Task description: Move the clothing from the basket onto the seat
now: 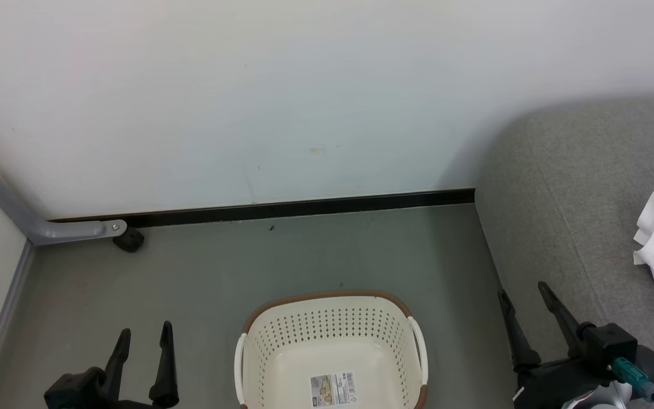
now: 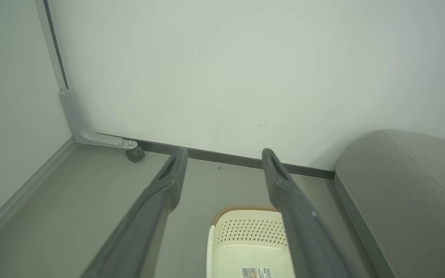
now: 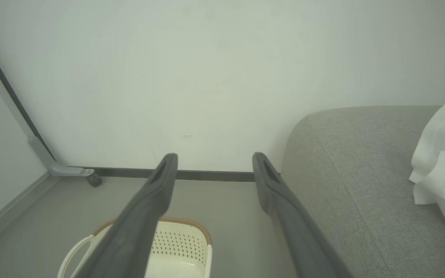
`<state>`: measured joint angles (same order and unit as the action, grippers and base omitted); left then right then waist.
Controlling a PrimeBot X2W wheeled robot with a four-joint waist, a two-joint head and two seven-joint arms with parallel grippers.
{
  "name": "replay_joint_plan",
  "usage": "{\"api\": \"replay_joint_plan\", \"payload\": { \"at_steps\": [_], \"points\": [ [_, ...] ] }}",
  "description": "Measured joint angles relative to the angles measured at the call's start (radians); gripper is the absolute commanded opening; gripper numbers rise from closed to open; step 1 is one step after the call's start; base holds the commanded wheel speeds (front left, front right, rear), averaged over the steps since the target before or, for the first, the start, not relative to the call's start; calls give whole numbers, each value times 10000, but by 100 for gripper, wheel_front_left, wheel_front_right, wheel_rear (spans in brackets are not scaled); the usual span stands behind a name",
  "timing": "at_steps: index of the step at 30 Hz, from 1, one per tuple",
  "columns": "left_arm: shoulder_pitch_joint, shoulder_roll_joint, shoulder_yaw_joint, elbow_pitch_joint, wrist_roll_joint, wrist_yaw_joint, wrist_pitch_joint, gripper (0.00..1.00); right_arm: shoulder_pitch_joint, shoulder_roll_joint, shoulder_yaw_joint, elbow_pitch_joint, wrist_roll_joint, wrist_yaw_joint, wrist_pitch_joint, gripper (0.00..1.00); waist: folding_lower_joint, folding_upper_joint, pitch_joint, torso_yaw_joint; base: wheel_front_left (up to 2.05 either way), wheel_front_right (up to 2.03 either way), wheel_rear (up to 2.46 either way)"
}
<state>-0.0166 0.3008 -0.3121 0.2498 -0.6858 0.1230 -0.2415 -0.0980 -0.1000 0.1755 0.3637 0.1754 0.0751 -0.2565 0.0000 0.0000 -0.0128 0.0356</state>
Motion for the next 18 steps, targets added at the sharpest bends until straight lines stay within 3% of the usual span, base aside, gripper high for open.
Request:
{"api": "replay_joint_plan", "payload": {
  "at_steps": [3,4,18],
  "points": [
    [-1,-17,-10,81,15,-50,-12,100,23,6,-10,4,0,0,0,100,0,0,10,-41,0,0,0],
    [-1,-13,-12,100,15,-102,-12,0,25,13,-6,4,0,0,0,0,1,0,12,-54,0,0,0],
    [371,-493,128,573,-610,-242,305,0,506,146,-224,596,750,0,282,0,2,0,23,-89,0,0,0]
  ]
}}
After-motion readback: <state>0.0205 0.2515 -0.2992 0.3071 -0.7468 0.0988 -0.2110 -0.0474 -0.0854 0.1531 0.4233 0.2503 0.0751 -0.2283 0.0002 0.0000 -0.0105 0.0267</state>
